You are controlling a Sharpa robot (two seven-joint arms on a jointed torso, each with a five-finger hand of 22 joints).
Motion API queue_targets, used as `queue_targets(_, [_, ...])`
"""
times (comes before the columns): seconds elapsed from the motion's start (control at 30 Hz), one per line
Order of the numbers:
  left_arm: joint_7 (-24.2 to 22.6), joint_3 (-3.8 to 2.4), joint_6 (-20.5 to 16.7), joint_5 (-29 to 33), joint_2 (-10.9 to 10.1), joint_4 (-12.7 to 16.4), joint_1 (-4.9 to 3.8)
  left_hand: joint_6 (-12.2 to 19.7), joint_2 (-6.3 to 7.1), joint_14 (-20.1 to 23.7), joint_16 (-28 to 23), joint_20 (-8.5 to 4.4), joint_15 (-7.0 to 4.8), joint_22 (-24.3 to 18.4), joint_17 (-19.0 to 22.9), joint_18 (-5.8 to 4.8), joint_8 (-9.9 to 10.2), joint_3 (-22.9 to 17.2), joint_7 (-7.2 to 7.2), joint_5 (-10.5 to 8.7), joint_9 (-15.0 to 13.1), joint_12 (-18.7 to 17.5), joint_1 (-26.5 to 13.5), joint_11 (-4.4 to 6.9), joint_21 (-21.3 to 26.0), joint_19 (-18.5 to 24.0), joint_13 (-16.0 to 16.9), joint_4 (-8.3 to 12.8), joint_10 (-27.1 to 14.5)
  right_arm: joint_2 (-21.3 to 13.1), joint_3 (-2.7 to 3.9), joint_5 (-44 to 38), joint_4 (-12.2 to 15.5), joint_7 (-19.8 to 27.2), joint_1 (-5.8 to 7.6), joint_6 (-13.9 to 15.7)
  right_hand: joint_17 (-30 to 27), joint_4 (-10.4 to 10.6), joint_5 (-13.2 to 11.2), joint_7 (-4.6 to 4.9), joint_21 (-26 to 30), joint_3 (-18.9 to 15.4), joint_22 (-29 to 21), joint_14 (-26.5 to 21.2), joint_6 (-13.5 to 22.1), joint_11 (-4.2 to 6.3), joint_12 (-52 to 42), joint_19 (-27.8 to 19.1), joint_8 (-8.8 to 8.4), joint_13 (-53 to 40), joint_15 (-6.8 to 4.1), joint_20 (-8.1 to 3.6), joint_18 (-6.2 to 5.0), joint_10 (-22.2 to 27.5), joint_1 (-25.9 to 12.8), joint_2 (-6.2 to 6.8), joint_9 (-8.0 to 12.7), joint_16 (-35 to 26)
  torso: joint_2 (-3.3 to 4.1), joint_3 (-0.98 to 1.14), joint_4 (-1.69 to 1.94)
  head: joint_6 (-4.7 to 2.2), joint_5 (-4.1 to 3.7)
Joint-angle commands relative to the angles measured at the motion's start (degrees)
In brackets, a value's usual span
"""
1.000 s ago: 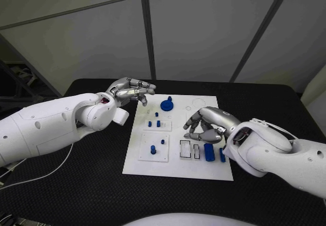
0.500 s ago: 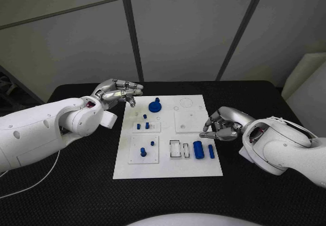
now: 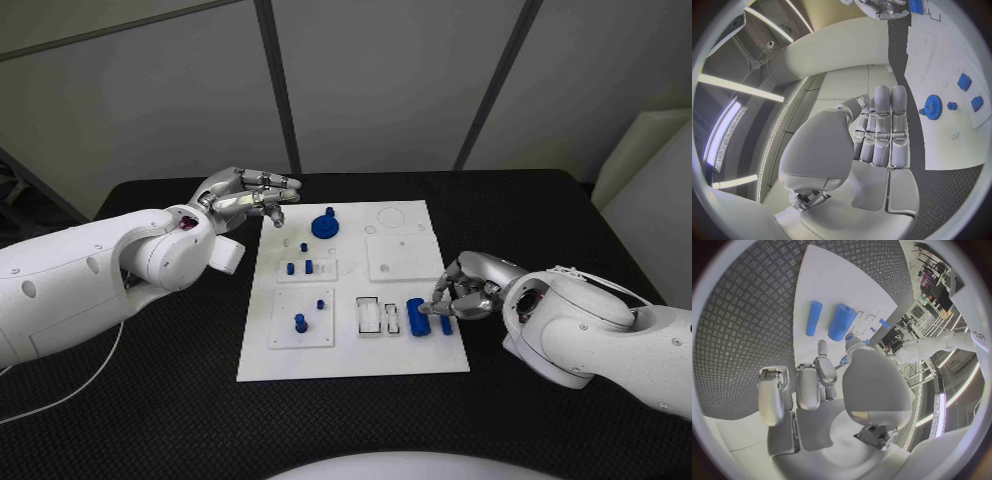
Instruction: Assemble the parts on the task board
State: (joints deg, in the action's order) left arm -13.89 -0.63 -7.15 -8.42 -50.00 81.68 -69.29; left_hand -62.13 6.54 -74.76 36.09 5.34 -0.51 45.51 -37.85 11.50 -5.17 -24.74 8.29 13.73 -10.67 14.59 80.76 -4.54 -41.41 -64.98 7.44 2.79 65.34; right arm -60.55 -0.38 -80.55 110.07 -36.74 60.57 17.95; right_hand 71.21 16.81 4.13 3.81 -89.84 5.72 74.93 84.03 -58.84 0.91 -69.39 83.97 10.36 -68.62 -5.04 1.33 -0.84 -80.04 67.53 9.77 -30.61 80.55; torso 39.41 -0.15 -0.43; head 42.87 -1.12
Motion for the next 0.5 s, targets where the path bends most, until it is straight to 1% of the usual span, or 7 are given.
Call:
queue_targets(0.03, [-1.0, -0.04, 0.7, 0.2, -0.1, 0.1, -0.04, -0.3, -0.18, 0.1, -0.2, 0.19, 0.14, -0.1, 0.1, -0.98, 0.3, 0.0, 0.3, 0.37, -0.1, 0.3, 0.0, -0.01, 0.2, 0.1, 0.1, 0.2, -0.4, 0.6, -0.01, -0.9, -0.1, -1.9, -0.52, -1.6, 0.0, 0.0, 0.4, -0.08, -0.2, -0.5, 15.1, 2.6, 0.2, -0.29, -0.4, 6.0, -0.18, 0.0, 0.47, 0.49, 0.84, -0.1, -0.6, 0.12, -0.1, 0.2, 0.1, -0.05, -0.06, 0.04, 0.16])
queue_targets(0.1, [-1.0, -0.04, 0.7, 0.2, -0.1, 0.1, -0.03, -0.3, -0.18, 0.1, -0.2, 0.19, 0.14, -0.1, 0.1, -0.98, 0.3, 0.0, 0.3, 0.37, -0.1, 0.3, 0.0, -0.01, 0.2, 0.1, 0.1, 0.2, -0.4, 1.0, -0.01, -0.9, -0.3, -1.9, -0.89, -1.8, 0.0, 0.0, 0.4, -0.08, -0.2, -0.6, 15.1, 2.6, 0.2, -0.29, -0.3, 6.0, -0.2, -0.1, 0.47, 0.5, 0.84, -0.1, -0.8, 0.11, -0.4, 0.2, 0.12, -0.03, -0.04, 0.07, 0.23])
queue_targets(0.27, [-0.8, -0.04, 0.6, 0.2, -0.2, 0.2, -0.03, -0.3, -0.21, 0.1, -0.3, 0.19, 0.15, -0.1, 0.1, -0.99, 0.3, 0.0, 0.31, 0.36, -0.1, 0.3, 0.0, -0.02, 0.3, 0.1, 0.1, 0.2, -0.4, 2.0, -0.02, -1.4, -0.6, -1.8, -1.72, -2.6, 0.0, 0.0, 0.4, -0.11, -0.2, -0.7, 15.1, 2.6, 0.1, -0.28, -0.4, 6.0, -0.18, -0.3, 0.47, 0.5, 0.84, -0.1, -0.9, 0.09, -0.7, 0.2, 0.11, -0.04, -0.05, 0.17, 0.36])
queue_targets(0.5, [-0.6, -0.04, 0.5, 0.2, -0.3, 0.2, -0.02, -0.3, -0.23, 0.1, -0.3, 0.19, 0.15, -0.1, 0.1, -0.99, 0.3, 0.0, 0.32, 0.36, -0.1, 0.3, -0.1, -0.02, 0.3, 0.1, 0.1, 0.2, -0.4, 2.9, -0.02, -2.0, -1.0, -1.7, -2.41, -3.1, 0.1, 0.0, 0.4, -0.15, -0.2, -0.8, 15.1, 2.6, 0.0, -0.25, -0.5, 6.0, -0.14, -0.5, 0.46, 0.5, 0.84, -0.1, -1.0, 0.06, -1.0, 0.2, 0.05, -0.05, -0.07, 0.33, 0.39])
